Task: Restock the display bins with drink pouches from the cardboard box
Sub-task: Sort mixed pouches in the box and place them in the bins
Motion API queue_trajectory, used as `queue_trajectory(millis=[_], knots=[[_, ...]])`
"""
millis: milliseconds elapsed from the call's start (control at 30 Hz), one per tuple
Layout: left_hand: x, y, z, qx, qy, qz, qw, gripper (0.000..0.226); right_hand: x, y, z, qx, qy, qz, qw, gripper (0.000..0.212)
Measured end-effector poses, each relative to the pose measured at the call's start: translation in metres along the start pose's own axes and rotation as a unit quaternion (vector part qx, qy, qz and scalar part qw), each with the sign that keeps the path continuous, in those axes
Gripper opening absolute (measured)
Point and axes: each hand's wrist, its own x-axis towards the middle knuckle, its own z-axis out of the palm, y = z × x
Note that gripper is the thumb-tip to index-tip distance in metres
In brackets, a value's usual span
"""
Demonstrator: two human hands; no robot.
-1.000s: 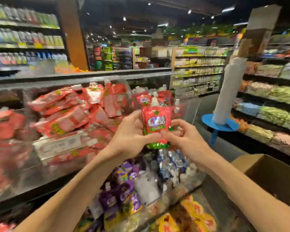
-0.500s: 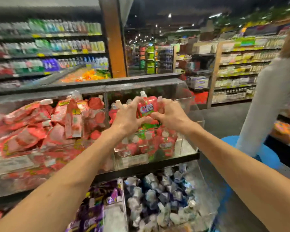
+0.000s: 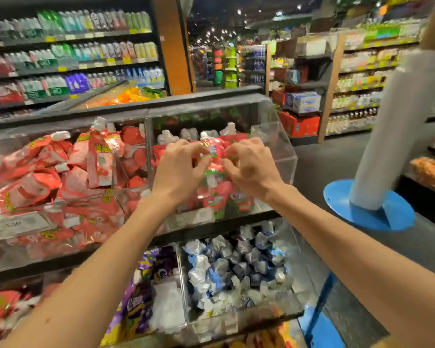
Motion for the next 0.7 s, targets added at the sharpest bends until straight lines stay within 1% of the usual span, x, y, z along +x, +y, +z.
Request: queue_trajectory(millis=[67, 100, 133, 200, 267, 333, 400, 433, 467, 500, 533, 567, 633, 700], knots=[[-0.027, 0.016, 0.003, -0.090, 0.056, 0.011, 0.994, 0.009, -0.045, -0.003, -0.005, 0.049, 0.095, -0.002, 0.994, 0.018], [-0.044, 0.026, 0.008, -0.140, 0.062, 0.014, 0.988, 0.007, -0.074, -0.004, -0.007, 0.071, 0.125, 0.013, 0.990, 0.017], [-0.063, 0.037, 0.015, -0.190, 0.053, 0.018, 0.980, 0.006, -0.105, -0.003, -0.008, 0.091, 0.147, 0.032, 0.984, 0.015], [-0.104, 0.062, 0.037, -0.274, 0.009, 0.036, 0.961, 0.005, -0.173, -0.003, -0.013, 0.110, 0.163, 0.098, 0.975, 0.012], [-0.149, 0.085, 0.068, -0.333, -0.064, 0.042, 0.940, 0.004, -0.250, 0.001, -0.013, 0.130, 0.148, 0.202, 0.960, 0.012], [-0.197, 0.110, 0.104, -0.376, -0.146, 0.037, 0.914, 0.003, -0.327, 0.008, -0.016, 0.139, 0.114, 0.331, 0.927, 0.015], [-0.247, 0.143, 0.139, -0.400, -0.237, 0.018, 0.885, 0.002, -0.398, 0.020, -0.030, 0.119, 0.082, 0.428, 0.892, 0.016], [-0.269, 0.161, 0.157, -0.408, -0.286, 0.003, 0.867, 0.003, -0.427, 0.028, -0.041, 0.107, 0.076, 0.467, 0.874, 0.013], [-0.290, 0.181, 0.173, -0.425, -0.335, -0.020, 0.840, 0.009, -0.453, 0.037, -0.054, 0.100, 0.076, 0.506, 0.853, 0.011], [-0.307, 0.202, 0.191, -0.430, -0.384, -0.031, 0.816, 0.016, -0.474, 0.046, -0.069, 0.091, 0.083, 0.545, 0.829, 0.012], [-0.321, 0.224, 0.207, -0.425, -0.425, -0.015, 0.799, 0.020, -0.495, 0.057, -0.083, 0.078, 0.095, 0.573, 0.810, 0.016], [-0.334, 0.247, 0.225, -0.402, -0.458, 0.023, 0.792, 0.021, -0.513, 0.068, -0.098, 0.067, 0.104, 0.601, 0.789, 0.016], [-0.351, 0.297, 0.255, -0.365, -0.527, 0.086, 0.763, 0.013, -0.546, 0.091, -0.125, 0.057, 0.125, 0.650, 0.748, 0.012], [-0.363, 0.345, 0.286, -0.332, -0.582, 0.128, 0.732, 0.006, -0.577, 0.119, -0.145, 0.054, 0.153, 0.687, 0.709, 0.011]])
